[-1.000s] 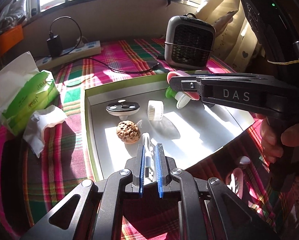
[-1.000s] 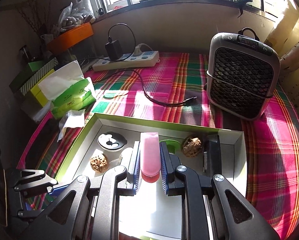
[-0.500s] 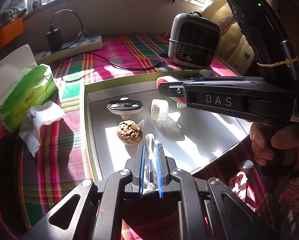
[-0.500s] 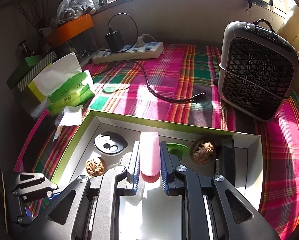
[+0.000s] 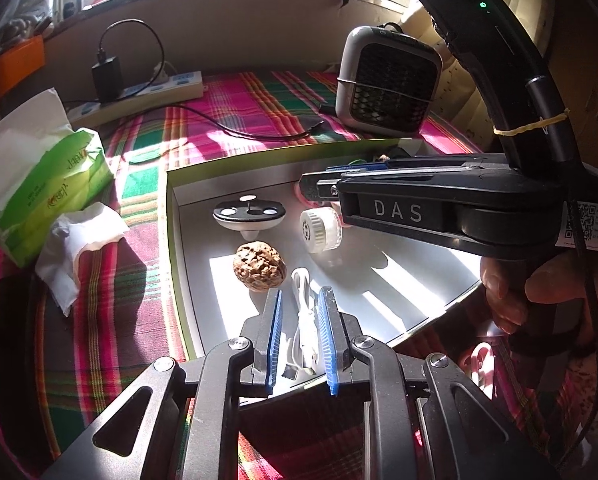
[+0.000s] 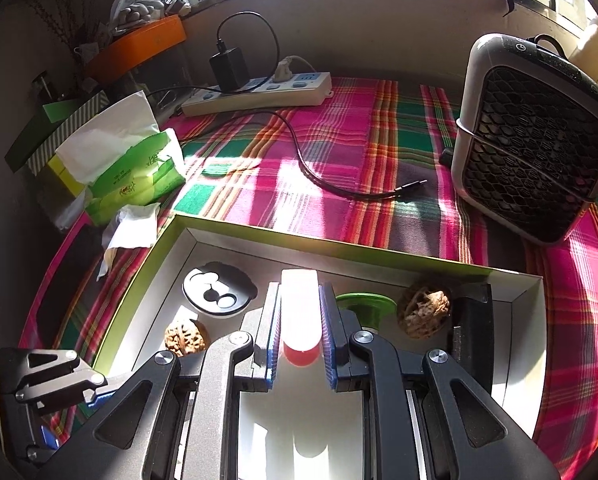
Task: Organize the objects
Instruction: 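Open right tool releasing tube in box while left tool releases white cable, then withdraw both tools from the box toward the clip and the white knob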
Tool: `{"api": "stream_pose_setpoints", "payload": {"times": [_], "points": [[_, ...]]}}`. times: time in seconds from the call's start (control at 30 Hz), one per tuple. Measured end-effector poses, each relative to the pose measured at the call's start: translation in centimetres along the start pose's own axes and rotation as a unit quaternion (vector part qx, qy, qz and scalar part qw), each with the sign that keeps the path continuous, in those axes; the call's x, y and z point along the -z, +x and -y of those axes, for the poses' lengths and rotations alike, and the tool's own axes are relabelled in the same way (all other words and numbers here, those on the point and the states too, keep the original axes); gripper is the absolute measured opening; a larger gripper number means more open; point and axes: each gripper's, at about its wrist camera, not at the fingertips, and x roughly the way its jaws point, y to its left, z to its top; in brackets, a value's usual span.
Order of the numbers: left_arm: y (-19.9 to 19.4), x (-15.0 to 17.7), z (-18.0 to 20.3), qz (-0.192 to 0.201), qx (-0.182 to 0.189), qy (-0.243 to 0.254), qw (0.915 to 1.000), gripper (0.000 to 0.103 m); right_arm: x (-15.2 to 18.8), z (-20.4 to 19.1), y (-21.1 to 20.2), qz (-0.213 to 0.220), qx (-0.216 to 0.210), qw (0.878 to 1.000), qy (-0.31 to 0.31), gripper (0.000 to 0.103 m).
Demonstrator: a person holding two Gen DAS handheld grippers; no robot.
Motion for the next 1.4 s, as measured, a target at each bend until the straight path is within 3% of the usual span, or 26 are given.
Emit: {"api": "stream_pose_setpoints", "payload": {"times": [0.37, 0.9, 1.27, 1.4], "points": [[0.0, -0.1, 0.0, -0.001, 0.000, -0.002, 1.0000, 0.022, 0.1, -0.3, 0.1, 0.002, 0.010, 1.000, -0.002, 0.019], [-0.4, -0.1, -0.1, 0.001, -0.006, -0.005, 1.0000, 0.026, 0.7, -0.6, -1.3, 0.020, 0.004, 1.000, 0.003, 0.033], [-1.3, 0.2, 0.3, 0.009, -0.012, -0.001, 0.9999, 0.028, 1.7, -0.6, -3.6, 0.042, 0.002, 0.999, 0.015, 0.034], [-1.7, 0.4, 0.5, 0.013, -0.015, -0.003, 0.9998, 0.030, 2.4, -0.8, -4.6, 0.049, 0.017, 0.999, 0.013, 0.041]]}}
